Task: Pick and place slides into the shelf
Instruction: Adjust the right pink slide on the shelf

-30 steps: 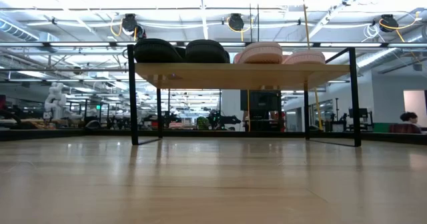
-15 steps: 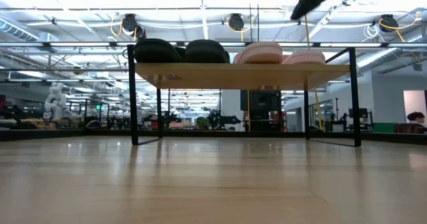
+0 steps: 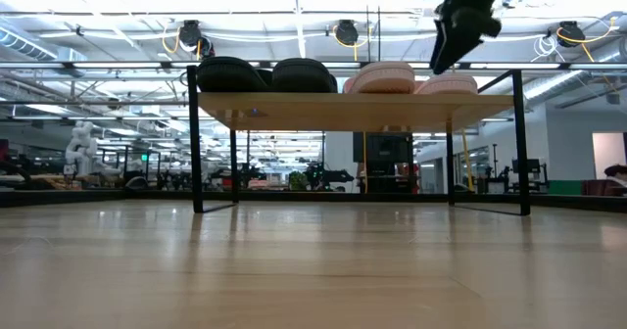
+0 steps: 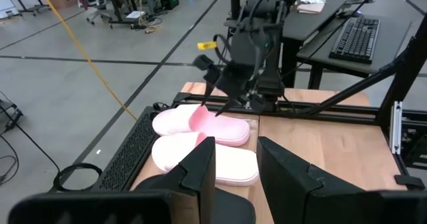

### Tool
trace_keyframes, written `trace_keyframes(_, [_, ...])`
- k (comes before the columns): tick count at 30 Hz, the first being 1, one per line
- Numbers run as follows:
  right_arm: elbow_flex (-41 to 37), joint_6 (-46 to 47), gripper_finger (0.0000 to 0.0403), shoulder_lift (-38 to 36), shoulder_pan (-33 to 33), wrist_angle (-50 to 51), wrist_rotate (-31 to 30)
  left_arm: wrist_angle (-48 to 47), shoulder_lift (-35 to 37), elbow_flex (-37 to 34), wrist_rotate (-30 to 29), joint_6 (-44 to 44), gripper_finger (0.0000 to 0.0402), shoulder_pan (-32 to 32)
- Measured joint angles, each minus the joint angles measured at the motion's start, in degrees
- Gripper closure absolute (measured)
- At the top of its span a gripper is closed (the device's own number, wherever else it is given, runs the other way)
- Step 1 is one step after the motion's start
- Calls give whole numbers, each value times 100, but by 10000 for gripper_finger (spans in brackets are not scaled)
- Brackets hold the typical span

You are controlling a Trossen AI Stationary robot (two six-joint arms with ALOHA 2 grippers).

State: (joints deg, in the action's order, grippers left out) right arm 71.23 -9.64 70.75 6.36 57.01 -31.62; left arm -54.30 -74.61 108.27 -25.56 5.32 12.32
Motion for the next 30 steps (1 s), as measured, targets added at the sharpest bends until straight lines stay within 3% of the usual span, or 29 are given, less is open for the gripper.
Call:
trace_keyframes(7, [-255, -215, 222, 30, 135, -184, -610, 0, -2, 0, 0, -28, 289, 2])
trace_keyframes(19, [-455, -360, 225, 34, 459, -497, -596, 4, -2, 0, 0, -33, 289, 1])
trace_keyframes(30, [-455, -609, 331, 38, 642, -666, -586, 2, -2, 0, -2, -37, 289, -2])
